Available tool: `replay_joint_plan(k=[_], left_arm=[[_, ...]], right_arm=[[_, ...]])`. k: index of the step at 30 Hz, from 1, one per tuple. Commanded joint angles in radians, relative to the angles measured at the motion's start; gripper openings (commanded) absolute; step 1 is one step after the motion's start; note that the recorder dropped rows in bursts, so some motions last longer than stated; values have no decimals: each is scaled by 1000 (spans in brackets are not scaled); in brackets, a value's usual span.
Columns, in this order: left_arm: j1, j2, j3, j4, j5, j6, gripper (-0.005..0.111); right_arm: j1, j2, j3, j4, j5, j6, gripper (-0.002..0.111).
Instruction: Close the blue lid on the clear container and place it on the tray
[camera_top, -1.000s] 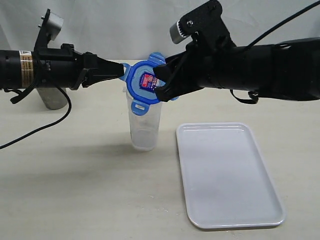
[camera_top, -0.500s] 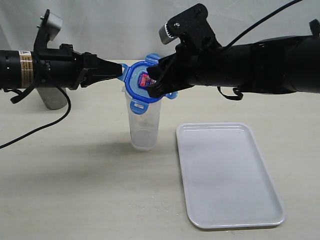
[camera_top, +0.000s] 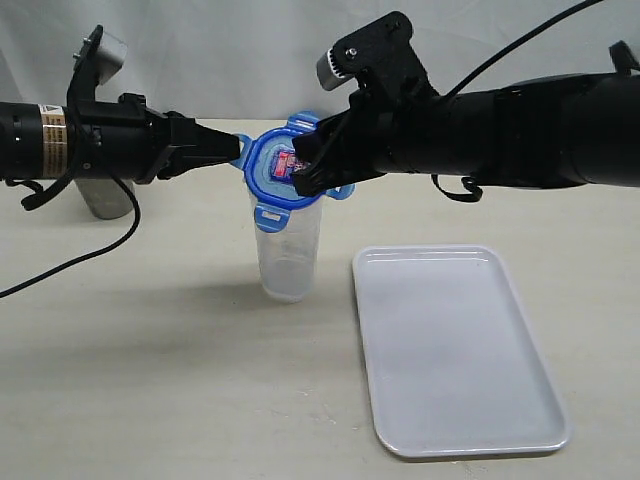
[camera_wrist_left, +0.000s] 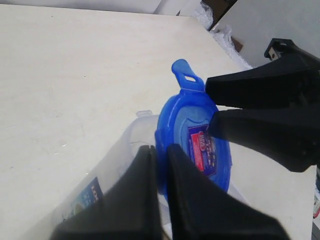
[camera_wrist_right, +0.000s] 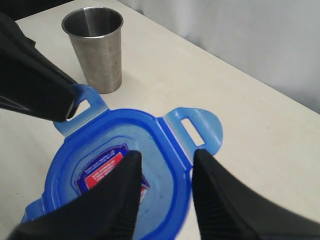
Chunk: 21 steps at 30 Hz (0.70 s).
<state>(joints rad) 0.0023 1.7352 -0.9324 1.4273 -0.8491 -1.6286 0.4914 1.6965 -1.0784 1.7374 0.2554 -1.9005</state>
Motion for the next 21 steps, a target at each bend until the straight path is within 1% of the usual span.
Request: replay_joint_plan(k=[1, 11, 15, 21], left_arm=[[3, 1, 1, 8, 2, 2, 0], [3, 1, 1, 28, 2, -1, 0], [3, 1, 1, 28, 2, -7, 0], [3, 1, 1, 42, 7, -17, 0]], right_arm=[[0, 2, -2, 0, -4, 4, 33], [0, 4, -2, 0, -24, 10, 33], [0, 28, -2, 0, -42, 10, 30], [0, 51, -2, 0, -46, 10, 30]])
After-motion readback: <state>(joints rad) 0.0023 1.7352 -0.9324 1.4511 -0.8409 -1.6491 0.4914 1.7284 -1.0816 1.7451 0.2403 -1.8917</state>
